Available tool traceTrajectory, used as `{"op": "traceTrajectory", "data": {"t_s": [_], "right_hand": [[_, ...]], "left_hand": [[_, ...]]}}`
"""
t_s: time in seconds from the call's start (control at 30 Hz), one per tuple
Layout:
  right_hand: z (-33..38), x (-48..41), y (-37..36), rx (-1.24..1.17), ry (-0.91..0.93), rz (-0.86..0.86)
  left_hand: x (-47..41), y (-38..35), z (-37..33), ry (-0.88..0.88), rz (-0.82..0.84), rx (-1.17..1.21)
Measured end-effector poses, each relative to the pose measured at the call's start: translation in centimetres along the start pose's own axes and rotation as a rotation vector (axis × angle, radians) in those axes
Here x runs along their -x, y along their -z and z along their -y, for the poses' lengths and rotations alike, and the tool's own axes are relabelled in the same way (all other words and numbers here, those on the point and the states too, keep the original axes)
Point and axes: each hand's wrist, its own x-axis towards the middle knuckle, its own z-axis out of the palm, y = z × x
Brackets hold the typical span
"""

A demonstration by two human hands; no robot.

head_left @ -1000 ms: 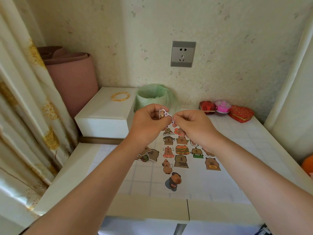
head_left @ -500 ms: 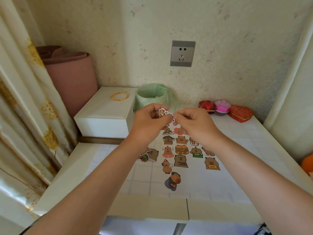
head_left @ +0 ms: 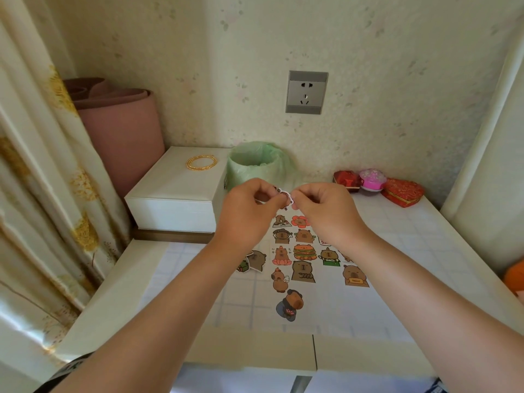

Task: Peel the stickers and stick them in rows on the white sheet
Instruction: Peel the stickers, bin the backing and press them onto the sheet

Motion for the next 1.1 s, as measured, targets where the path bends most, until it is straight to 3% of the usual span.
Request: {"op": "traceTrajectory", "data": {"t_s": [0.1,0.3,0.63,0.83,1.1], "right_hand": [[0.0,0.0,-0.1,0.093,0.071,-0.016],[0.2,0.1,-1.0,0.206,0.152,-0.02],[0.9,0.2,-1.9,-0.017,0.051,-0.042],[1.2,0.3,-2.3,-0.031,0.038,-0.096],[1.1,0.2,-1.4,-0.139,-0.05,-0.013]], "left_hand": [[0.2,0.1,-0.4,0.125,0.078,0.183],[0.2,0.7,-0.2,0.215,0.073,0.258],[0.1,2.2,0.2,0.385,0.172,0.615],[0.2,2.2,0.1,0.364,0.183,0.594],[0.1,1.9,0.0,0.339,0.146,0.499]]}}
